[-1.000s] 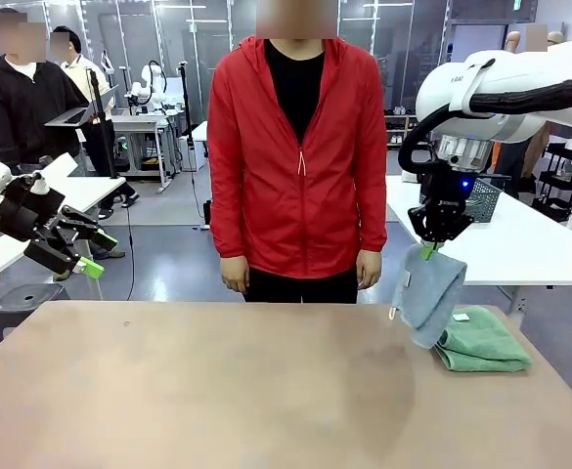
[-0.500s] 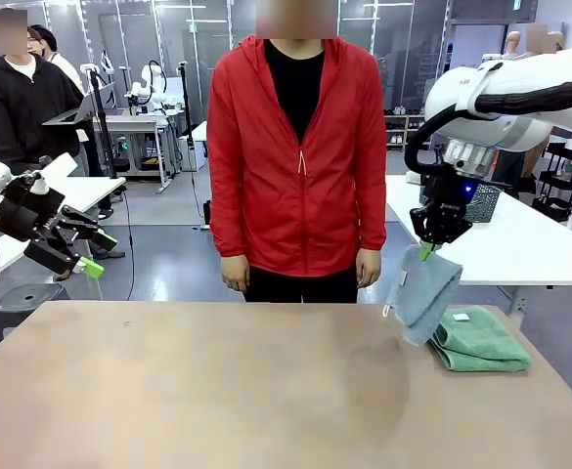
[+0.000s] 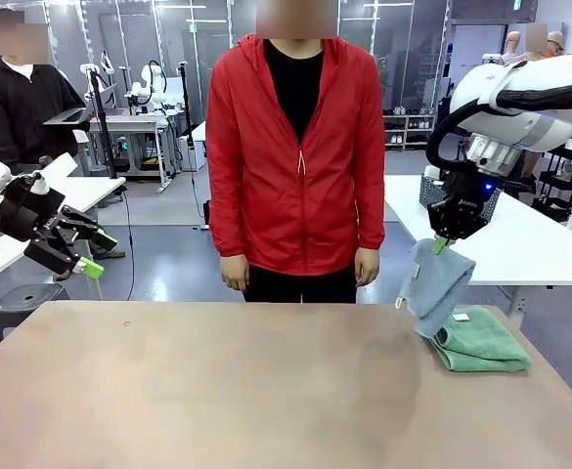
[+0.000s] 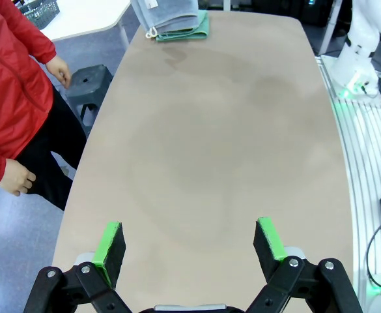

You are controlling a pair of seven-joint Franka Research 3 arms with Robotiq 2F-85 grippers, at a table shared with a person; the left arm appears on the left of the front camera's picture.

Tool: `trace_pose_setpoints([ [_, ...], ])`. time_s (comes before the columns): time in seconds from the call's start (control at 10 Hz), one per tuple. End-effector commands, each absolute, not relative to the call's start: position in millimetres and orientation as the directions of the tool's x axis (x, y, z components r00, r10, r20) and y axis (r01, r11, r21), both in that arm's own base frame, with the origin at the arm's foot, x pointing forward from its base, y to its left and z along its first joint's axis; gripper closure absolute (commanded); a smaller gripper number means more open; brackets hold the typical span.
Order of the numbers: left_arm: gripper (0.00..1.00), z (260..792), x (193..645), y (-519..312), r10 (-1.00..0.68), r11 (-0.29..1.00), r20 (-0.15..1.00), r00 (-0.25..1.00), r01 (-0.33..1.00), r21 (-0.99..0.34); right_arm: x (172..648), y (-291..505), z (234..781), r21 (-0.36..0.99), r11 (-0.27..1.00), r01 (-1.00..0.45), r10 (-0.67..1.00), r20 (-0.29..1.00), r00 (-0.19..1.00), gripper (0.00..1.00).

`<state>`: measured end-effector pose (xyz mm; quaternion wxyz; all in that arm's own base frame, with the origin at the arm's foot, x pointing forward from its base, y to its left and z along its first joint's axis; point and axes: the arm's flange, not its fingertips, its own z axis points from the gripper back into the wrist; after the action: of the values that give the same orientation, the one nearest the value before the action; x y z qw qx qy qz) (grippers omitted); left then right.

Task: Fold the towels and place them in the basket.
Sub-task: Stack the folded Towel with hook on the right side of the table.

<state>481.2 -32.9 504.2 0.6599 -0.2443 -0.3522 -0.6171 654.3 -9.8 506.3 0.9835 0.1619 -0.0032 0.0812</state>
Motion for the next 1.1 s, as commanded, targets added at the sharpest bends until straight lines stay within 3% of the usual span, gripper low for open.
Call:
trace_pose_setpoints([
  [0.0, 0.00, 504.9, 478.2, -34.2, -0.643, 0.129, 0.766, -0.012, 0.984, 0.124, 669.4, -33.8, 506.5, 0.384, 0.906, -0.177, 0.178, 0.034, 0.983, 0.95],
  [0.6, 0.00, 504.9, 478.2, -34.2, -0.643, 0.129, 0.766, -0.012, 0.984, 0.124, 697.0, -84.4, 468.3, 0.521, 0.840, -0.149, 0.159, 0.026, 0.987, 0.95],
  [1.0, 0.00, 504.9, 478.2, -34.2, -0.643, 0.129, 0.766, -0.012, 0.984, 0.124, 690.0, -126.2, 453.9, 0.515, 0.848, -0.126, 0.174, -0.045, 0.984, 0.95],
])
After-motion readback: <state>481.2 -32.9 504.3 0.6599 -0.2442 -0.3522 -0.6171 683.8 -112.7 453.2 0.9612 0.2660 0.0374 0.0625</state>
